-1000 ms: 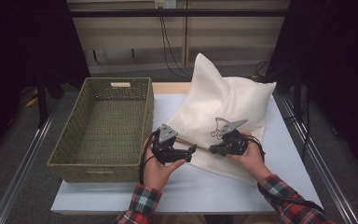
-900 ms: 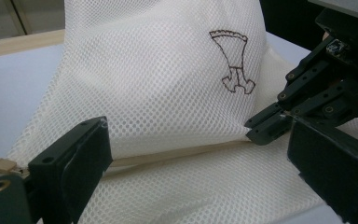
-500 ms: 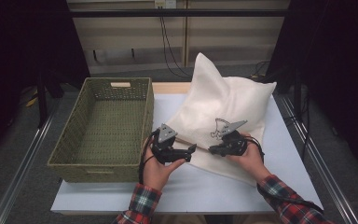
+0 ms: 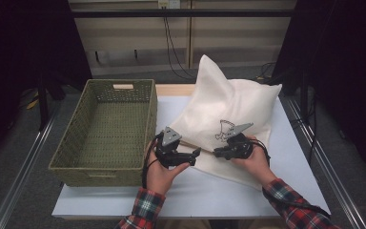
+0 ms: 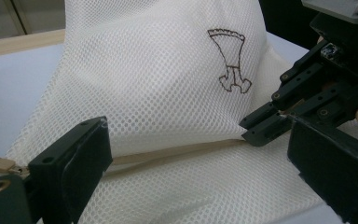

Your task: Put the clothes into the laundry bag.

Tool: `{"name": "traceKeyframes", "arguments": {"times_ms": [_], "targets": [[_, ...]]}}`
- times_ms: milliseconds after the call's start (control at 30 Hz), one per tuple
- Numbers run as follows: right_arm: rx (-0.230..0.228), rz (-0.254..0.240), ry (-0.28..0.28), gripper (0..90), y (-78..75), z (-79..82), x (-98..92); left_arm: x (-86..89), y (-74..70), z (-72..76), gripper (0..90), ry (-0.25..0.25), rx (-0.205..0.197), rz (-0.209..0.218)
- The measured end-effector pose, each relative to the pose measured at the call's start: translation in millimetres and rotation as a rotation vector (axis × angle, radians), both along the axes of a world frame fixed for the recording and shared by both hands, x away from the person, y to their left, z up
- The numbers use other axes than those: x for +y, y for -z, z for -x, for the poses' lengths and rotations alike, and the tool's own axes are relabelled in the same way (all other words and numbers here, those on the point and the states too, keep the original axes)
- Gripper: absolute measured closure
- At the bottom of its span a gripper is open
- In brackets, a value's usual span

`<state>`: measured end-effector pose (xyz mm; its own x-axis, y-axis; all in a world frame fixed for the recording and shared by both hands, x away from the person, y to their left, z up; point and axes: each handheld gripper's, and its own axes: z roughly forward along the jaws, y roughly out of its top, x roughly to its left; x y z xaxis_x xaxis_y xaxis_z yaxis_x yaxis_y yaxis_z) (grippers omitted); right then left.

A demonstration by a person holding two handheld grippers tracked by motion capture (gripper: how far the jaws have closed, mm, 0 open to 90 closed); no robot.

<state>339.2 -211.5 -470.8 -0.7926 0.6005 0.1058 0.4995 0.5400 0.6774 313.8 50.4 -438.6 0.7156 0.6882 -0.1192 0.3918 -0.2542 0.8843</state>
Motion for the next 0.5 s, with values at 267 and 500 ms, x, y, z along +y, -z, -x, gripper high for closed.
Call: {"name": "traceKeyframes", "arguments": {"times_ms": [267,500], "targets": [[-0.007,-0.017,0.008,76.2,-3.9,-0.6,0.1,1.2,-1.2,0.2,6.1,-0.002,0.001,0.008],[-0.027,-0.007,0.013,54.9,-8.1,-0.9,0.3,0.1,-1.0,0.5,6.1,-0.004,0.000,0.006]]}}
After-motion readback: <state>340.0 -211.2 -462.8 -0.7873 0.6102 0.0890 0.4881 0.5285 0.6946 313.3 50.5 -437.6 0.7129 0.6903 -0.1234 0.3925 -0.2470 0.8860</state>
